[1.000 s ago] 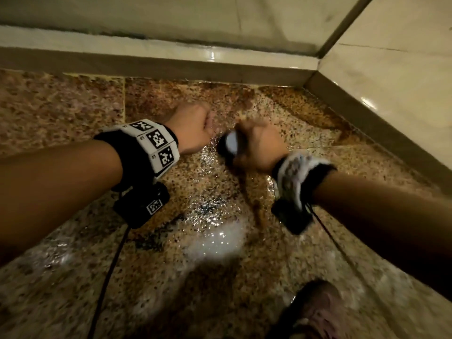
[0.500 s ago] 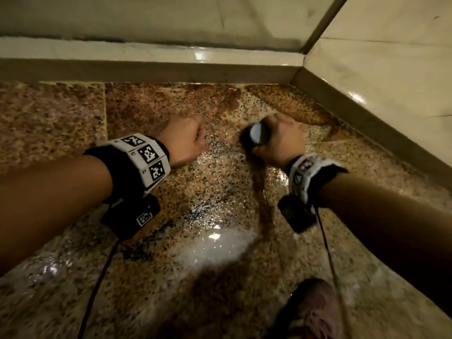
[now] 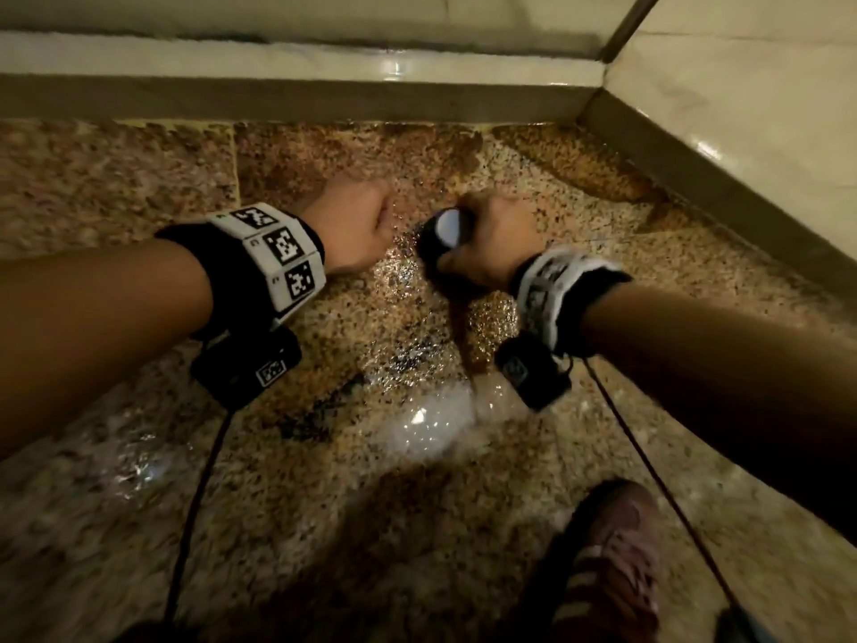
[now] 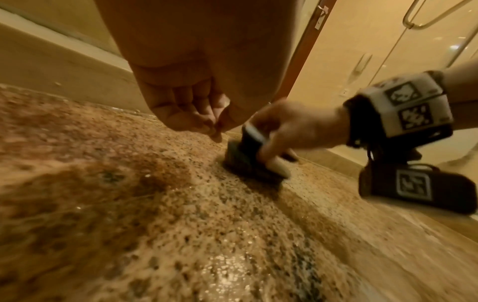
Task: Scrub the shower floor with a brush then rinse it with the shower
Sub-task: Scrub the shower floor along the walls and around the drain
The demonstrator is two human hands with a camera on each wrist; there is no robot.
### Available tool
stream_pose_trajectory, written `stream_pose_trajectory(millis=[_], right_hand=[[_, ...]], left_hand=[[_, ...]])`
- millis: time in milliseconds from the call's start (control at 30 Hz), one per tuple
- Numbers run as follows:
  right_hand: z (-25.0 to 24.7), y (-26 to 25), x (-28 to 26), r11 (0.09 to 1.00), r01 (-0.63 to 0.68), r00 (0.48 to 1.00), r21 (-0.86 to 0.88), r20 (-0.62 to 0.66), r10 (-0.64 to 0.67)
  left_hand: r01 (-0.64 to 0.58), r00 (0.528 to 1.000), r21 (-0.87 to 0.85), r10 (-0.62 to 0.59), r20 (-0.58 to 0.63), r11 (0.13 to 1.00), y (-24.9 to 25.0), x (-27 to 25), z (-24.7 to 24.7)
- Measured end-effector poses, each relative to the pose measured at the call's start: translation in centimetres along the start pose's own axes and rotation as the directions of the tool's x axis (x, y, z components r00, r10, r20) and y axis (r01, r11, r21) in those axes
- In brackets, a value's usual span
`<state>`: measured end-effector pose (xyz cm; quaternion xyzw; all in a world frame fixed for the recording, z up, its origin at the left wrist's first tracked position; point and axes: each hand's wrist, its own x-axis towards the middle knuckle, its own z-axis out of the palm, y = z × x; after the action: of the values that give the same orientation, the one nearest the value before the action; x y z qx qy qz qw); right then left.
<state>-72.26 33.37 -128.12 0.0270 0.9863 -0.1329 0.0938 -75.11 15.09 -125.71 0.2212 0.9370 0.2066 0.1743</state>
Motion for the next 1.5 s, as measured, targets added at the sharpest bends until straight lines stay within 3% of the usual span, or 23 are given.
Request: stream_pose_trajectory(millis=[67,167,233,333,467,533,600,700,800,867,933,1033,1133,1200,1267,1333,1500], right_hand=[[1.4,-1.7,-3.6,0.989,0.144,0.984,0.014,0.105,-0.145],[1.3,-3.4,-7.8,0.950,0.312,0.883,-0.004,0.371,-0.288],[0.6,-5.0,-7.0,0.973,0.232,0.914,-0.001,0.341,-0.218],[1.4,-9.1,-5.1,0.983,0.116,0.973,0.140,0.182,-0.141],[5.6,-15.7,-8.5,0.963,0.141,0.928,0.231,0.307,-0.209],[7.2,-16.6,-9.9,0.968,0.150,0.911,0.201,0.352,-0.214],[7.0,-15.0,-10.4,0.974,0.101,0.939,0.205,0.304,-0.161],[4.6,-8.8,-10.2,0.964,-0.105,0.963,0.246,0.267,0.037],[1.8,-1.8,-10.7,0.946,-0.309,0.939,0.098,0.191,0.286],[1.0,-0.4,-11.0,0.922,-0.385,0.914,0.029,0.149,0.377],[1.3,-2.5,-11.0,0.927,-0.356,0.931,0.118,0.136,0.340],[3.6,-10.0,-10.8,0.928,-0.247,0.961,0.278,0.193,0.198],[6.5,-16.3,-12.1,0.940,-0.069,0.949,0.334,0.311,-0.041],[7.4,-16.4,-12.8,0.952,0.018,0.943,0.306,0.311,-0.118],[6.9,-13.8,-12.9,0.949,-0.037,0.960,0.312,0.274,-0.053],[5.6,-9.7,-12.8,0.939,-0.194,0.959,0.285,0.255,0.121],[1.2,0.7,-13.3,0.849,-0.512,0.854,0.129,0.183,0.487]], left_hand=[[0.008,1.000,0.005,-0.008,-0.017,1.000,-0.5,-0.4,-0.7],[0.017,0.998,-0.013,-0.018,-0.057,1.000,-1.4,-1.2,-2.1],[0.028,0.997,0.004,-0.028,-0.069,1.000,-2.3,-1.9,-2.6],[0.066,0.996,0.037,-0.064,-0.065,0.997,-4.2,-3.2,-2.5],[0.111,0.993,0.074,-0.108,-0.039,0.991,-6.8,-4.4,-2.2],[0.125,0.992,0.076,-0.123,-0.030,0.989,-7.2,-4.6,-2.0],[0.093,0.996,0.079,-0.093,-0.006,0.992,-6.6,-4.6,-1.7],[0.023,0.999,0.061,-0.024,0.023,0.998,-4.7,-4.3,-0.9],[-0.051,0.998,0.003,0.050,0.048,0.999,-2.5,-3.8,-0.2],[-0.094,0.993,-0.023,0.095,0.069,0.995,-1.6,-3.2,0.2],[-0.115,0.990,-0.035,0.117,0.073,0.993,-1.0,-2.9,0.4],[-0.121,0.991,-0.032,0.123,0.049,0.992,-0.8,-2.5,0.1],[-0.128,0.991,-0.045,0.130,0.041,0.991,-1.0,-2.0,-0.1],[-0.131,0.990,-0.048,0.133,0.037,0.990,-1.2,-1.9,0.0],[-0.136,0.990,-0.053,0.138,0.035,0.989,-1.4,-1.7,0.4],[-0.129,0.990,-0.075,0.133,0.048,0.989,-1.0,-1.5,1.0],[-0.147,0.984,-0.100,0.156,0.090,0.984,0.4,-1.4,1.4]])
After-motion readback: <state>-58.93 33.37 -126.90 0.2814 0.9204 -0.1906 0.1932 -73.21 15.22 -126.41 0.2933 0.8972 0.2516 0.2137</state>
